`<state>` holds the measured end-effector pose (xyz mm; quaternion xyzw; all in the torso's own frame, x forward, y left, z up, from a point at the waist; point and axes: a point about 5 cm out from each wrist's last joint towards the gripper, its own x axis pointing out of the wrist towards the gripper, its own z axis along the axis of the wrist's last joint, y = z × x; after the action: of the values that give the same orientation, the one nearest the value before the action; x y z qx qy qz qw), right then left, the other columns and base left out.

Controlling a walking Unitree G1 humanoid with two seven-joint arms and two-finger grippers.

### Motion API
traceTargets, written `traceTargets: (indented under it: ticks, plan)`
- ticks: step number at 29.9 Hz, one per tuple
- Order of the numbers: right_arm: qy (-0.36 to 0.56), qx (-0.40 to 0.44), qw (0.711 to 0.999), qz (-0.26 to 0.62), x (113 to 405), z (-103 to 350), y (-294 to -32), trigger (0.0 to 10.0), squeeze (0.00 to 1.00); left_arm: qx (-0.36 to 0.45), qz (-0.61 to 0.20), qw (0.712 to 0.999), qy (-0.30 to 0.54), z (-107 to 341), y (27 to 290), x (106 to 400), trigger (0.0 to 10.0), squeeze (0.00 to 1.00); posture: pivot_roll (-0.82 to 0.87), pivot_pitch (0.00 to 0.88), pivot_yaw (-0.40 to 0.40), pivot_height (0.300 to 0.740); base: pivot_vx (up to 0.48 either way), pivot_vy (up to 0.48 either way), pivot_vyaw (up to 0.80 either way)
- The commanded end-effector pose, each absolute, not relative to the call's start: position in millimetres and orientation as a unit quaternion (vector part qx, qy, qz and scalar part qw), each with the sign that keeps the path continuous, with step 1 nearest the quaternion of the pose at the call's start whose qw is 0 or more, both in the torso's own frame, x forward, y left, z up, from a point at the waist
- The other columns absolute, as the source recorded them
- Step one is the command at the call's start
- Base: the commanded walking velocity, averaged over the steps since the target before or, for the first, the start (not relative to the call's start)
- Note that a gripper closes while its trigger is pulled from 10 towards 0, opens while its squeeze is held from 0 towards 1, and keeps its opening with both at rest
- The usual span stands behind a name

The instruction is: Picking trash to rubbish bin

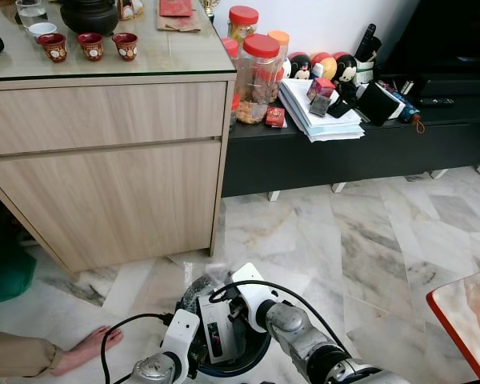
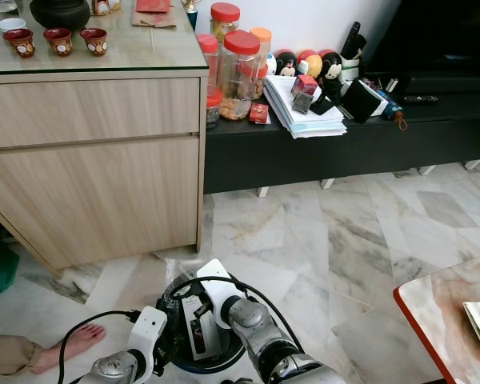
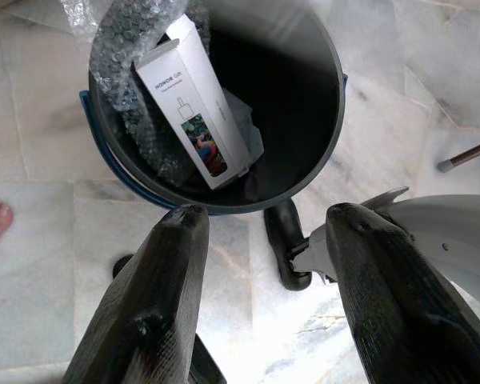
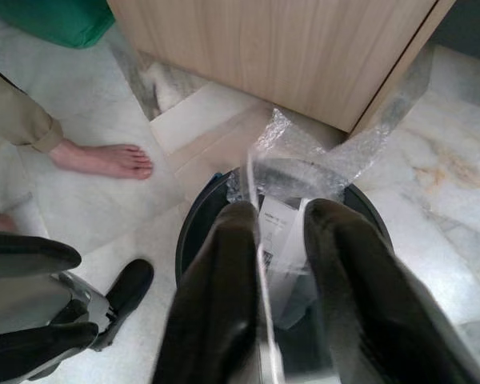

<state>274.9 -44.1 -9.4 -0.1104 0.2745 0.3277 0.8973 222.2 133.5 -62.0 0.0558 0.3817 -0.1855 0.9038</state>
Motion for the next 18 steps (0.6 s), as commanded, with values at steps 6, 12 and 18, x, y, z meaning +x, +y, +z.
traceTargets:
  ticks: [6, 12, 18]
  plan:
    - [0.276, -0.104, 0.903, 0.312, 277, -9, -48, 10.0, 1.0, 0.053, -0.193, 0.9, 0.388, -65, 130, 217, 10.0, 0.0, 0.14, 0.156, -0.174, 0.74, 0.0, 0.0, 0.0]
    - [0.29, -0.107, 0.906, 0.289, 275, -16, -66, 10.0, 0.0, 0.067, -0.183, 0.902, 0.386, -65, 134, 217, 10.0, 0.0, 0.13, 0.154, -0.17, 0.74, 0.0, 0.0, 0.0]
    - [0.334, -0.096, 0.915, 0.205, 265, -33, -117, 10.0, 0.0, 0.116, -0.126, 0.906, 0.386, -65, 154, 220, 10.0, 0.0, 0.13, 0.149, -0.166, 0.74, 0.0, 0.0, 0.0]
